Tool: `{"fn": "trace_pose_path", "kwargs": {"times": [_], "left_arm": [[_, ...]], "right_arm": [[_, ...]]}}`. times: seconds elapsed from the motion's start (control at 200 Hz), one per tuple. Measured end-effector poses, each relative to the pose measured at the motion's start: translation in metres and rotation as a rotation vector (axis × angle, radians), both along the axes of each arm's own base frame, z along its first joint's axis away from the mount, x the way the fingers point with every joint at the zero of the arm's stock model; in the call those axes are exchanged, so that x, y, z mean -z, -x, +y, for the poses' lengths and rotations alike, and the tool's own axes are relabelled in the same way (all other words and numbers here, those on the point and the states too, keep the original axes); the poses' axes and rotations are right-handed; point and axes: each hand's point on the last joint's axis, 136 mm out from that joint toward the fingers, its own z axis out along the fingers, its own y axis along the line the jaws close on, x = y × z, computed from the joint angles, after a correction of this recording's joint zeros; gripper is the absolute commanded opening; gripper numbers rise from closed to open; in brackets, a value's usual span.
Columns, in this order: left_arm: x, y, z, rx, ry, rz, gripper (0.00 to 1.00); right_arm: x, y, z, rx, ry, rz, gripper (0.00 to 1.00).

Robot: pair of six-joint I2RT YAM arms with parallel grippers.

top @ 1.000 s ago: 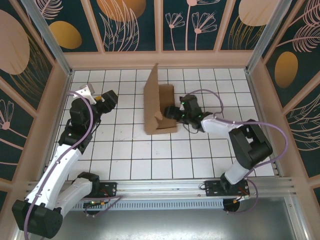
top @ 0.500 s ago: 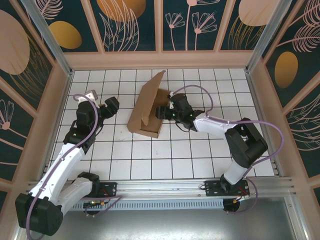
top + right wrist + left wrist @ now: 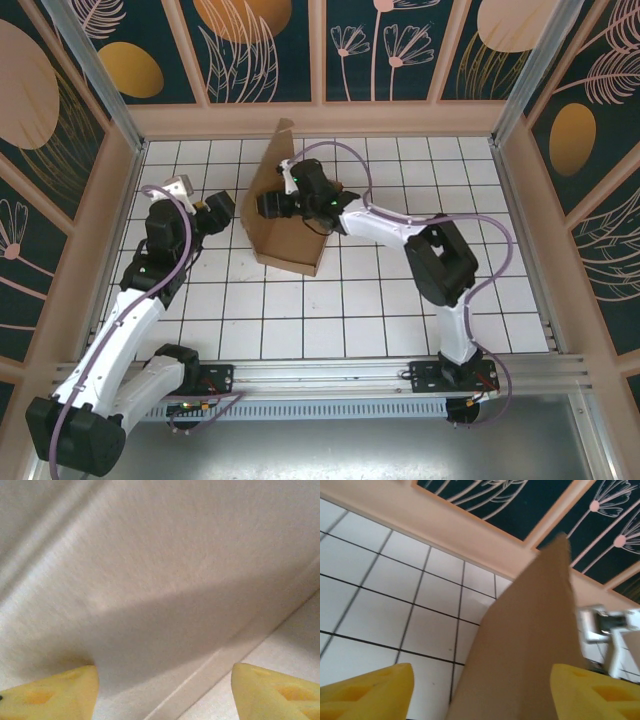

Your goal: Fold the paper box

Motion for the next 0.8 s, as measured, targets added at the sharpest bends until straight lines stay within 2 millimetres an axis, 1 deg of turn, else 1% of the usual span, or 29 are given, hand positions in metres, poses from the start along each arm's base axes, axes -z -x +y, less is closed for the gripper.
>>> {"fn": "trace_pose_path", "kwargs": {"times": [0.13, 0.24, 0.41, 0.525, 0.621, 0.691, 0.736, 0.801], "left_arm": [[0.004, 0.0, -0.017, 0.092, 0.03, 0.022, 0.55], [-0.001, 0.004, -0.026, 0.143, 0.049, 0.013, 0.5], [-0.012, 0.008, -0.039, 0.217, 0.083, -0.005, 0.48], [-0.01, 0.008, -0.046, 0.251, 0.098, 0.008, 0.49], [-0.008, 0.005, -0.047, 0.253, 0.099, 0.017, 0.54], [-0.014, 0.004, -0.043, 0.233, 0.082, 0.01, 0.56], [-0.022, 0.002, -0.038, 0.208, 0.065, -0.006, 0.56], [-0.041, 0.001, -0.031, 0.173, 0.045, -0.052, 0.55]], "right_arm": [[0.01, -0.001, 0.017, -0.042, 0.023, 0.013, 0.73], [0.012, -0.001, 0.021, -0.06, 0.029, 0.016, 0.73], [0.001, -0.002, 0.025, -0.07, 0.021, 0.006, 0.73], [0.0, -0.002, 0.026, -0.073, 0.018, 0.005, 0.73], [0.001, -0.003, 0.027, -0.074, 0.019, 0.007, 0.73], [0.001, -0.004, 0.028, -0.077, 0.023, 0.008, 0.73], [0.001, -0.004, 0.028, -0.08, 0.026, 0.006, 0.73], [0.0, -0.004, 0.028, -0.085, 0.027, 0.004, 0.72]]}}
